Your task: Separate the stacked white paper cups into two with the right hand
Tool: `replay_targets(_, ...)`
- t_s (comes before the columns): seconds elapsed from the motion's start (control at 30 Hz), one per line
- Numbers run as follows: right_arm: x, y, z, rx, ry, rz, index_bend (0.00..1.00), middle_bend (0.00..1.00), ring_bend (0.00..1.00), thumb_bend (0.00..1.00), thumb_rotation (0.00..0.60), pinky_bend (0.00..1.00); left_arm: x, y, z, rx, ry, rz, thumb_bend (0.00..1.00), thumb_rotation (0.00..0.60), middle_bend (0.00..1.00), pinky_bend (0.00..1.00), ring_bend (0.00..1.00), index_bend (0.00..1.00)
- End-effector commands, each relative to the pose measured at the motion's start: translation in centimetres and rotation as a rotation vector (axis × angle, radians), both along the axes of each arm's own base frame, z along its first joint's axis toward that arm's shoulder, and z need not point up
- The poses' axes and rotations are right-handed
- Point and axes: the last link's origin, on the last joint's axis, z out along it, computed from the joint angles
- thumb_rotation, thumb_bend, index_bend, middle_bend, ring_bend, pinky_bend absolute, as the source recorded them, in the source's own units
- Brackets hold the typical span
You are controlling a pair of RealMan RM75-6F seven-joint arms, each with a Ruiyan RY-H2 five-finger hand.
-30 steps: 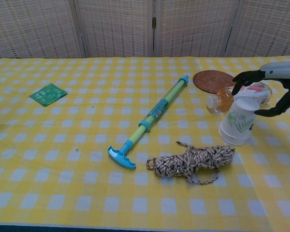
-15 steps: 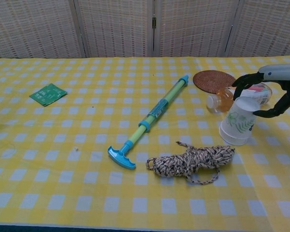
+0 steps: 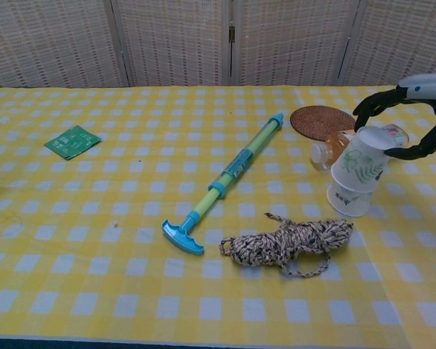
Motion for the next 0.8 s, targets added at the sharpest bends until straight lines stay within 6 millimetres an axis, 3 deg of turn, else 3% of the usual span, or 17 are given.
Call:
replay_targets(0.03, 0.3, 0.6, 1.4, -0.033, -0.032, 0.01, 0.38, 0.14, 0.13, 0.46, 0.6, 0.0, 0.0, 0.0, 0.0, 0.0, 0.0, -0.002, 0.38, 0.6, 0.0, 0.0, 0.0, 0.05)
replay_targets(0.4, -2.6, 2.8, 6.3, -0.165, -0.112, -0.053, 0.38, 0.15, 0.14, 0.46, 0.6, 0.0, 0.1, 0.2, -0.2, -0.006, -0.003, -0.005, 0.38, 0.6, 0.0, 0.0, 0.0, 0.05)
replay_targets(0.53, -4.4, 3.3, 6.2, -0.151, -0.114, -0.112, 0.38, 0.15, 0.14, 0.46, 0.6, 0.0, 0.1, 0.3, -0.4, -0.01, -0.005, -0.006, 0.38, 0.6, 0.0, 0.0, 0.0, 0.05)
replay_targets(0.8, -7.1, 3.4, 4.0, -0.11, -0.129, -0.171, 0.39, 0.15, 0.14, 0.46, 0.6, 0.03, 0.2, 0.3, -0.4, -0.012, -0.001, -0.009, 0.38, 0.6, 0.0, 0.0, 0.0, 0.05)
